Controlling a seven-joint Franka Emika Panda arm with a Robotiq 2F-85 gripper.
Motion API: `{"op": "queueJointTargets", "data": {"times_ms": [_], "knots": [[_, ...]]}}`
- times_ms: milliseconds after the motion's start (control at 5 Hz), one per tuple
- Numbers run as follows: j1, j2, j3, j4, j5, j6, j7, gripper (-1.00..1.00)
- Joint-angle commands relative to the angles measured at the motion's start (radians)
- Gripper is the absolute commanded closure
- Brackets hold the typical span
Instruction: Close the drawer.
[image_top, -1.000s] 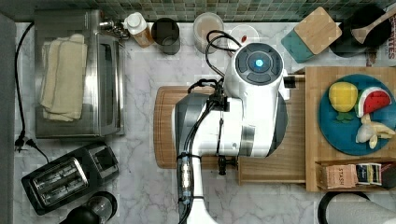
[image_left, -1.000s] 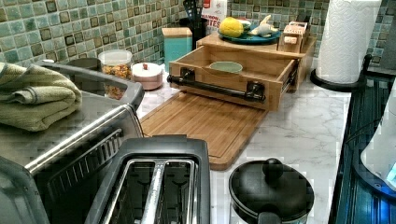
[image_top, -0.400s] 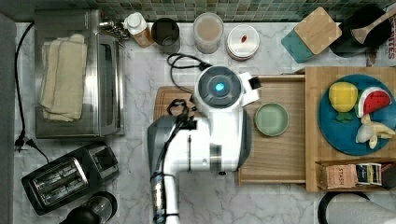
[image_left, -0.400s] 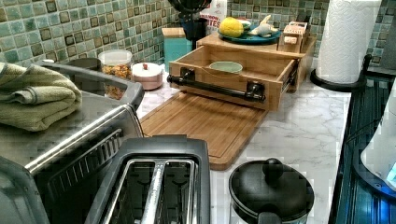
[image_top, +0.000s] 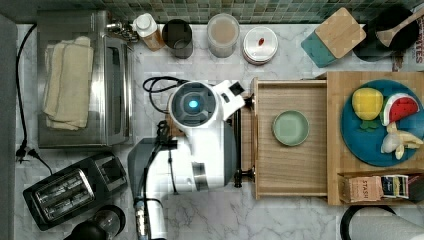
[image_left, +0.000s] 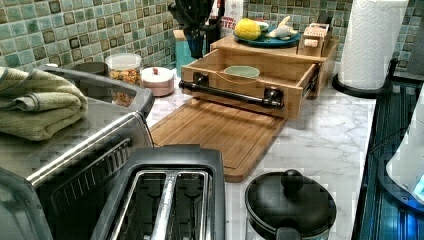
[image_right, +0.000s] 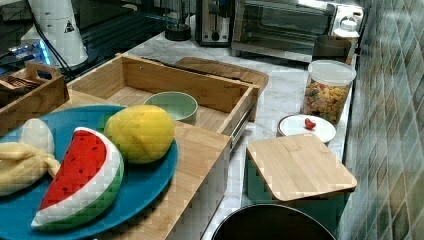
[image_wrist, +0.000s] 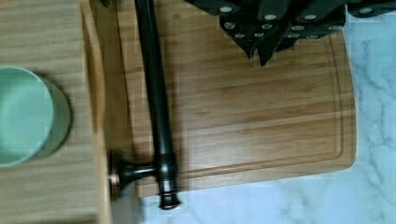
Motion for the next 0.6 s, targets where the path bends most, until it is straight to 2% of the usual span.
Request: {"op": "queueJointTargets", "data": {"times_ms": [200,400,600], "knots": [[0.028,0.112,0.037,-0.064,-0.162,0.099,0.04,1.0],[0.029,0.141,0.028,-0.083,-0.182,0.123,0.068,1.0],[0.023,0.144,0.021,-0.142,-0.254,0.211,0.084,1.0]]}}
